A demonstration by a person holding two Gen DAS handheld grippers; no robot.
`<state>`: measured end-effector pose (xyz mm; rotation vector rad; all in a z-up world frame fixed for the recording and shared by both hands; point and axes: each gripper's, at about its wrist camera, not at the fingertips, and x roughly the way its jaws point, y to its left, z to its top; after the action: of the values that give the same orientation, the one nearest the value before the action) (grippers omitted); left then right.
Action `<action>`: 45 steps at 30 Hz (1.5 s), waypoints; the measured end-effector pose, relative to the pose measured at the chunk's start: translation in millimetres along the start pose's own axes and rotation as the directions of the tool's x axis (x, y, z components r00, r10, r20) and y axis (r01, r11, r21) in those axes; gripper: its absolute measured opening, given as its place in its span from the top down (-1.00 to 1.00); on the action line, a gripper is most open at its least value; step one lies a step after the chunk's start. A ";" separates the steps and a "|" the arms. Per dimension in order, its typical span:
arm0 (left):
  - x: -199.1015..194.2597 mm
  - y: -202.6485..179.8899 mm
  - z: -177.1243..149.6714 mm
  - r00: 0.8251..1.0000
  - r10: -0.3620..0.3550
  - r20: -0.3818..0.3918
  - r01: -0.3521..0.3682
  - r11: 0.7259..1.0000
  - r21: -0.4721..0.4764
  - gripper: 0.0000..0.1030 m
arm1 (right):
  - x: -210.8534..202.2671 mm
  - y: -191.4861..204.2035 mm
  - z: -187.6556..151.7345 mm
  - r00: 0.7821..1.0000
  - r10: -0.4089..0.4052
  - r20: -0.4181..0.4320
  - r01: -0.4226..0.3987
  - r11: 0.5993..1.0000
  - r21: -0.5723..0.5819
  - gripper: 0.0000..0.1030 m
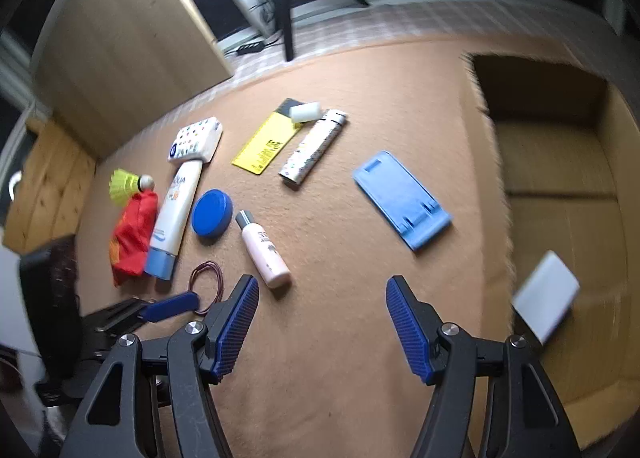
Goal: Organize objects
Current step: 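Move the right tool to the pink lotion bottle and grasp it, then grasp the purple hair tie with the left tool while the right tool lifts the pink bottle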
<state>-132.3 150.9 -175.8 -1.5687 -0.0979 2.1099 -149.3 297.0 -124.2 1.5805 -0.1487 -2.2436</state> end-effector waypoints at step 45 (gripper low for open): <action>10.3 -4.2 8.1 0.966 0.257 0.016 -0.257 0.963 0.083 0.28 | 49.0 30.1 -5.2 0.987 -0.139 -0.082 0.119 0.972 -0.204 0.65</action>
<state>-140.3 160.9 -180.7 -1.5975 0.2026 2.2809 -151.0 251.9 -160.1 1.6259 0.2049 -2.1934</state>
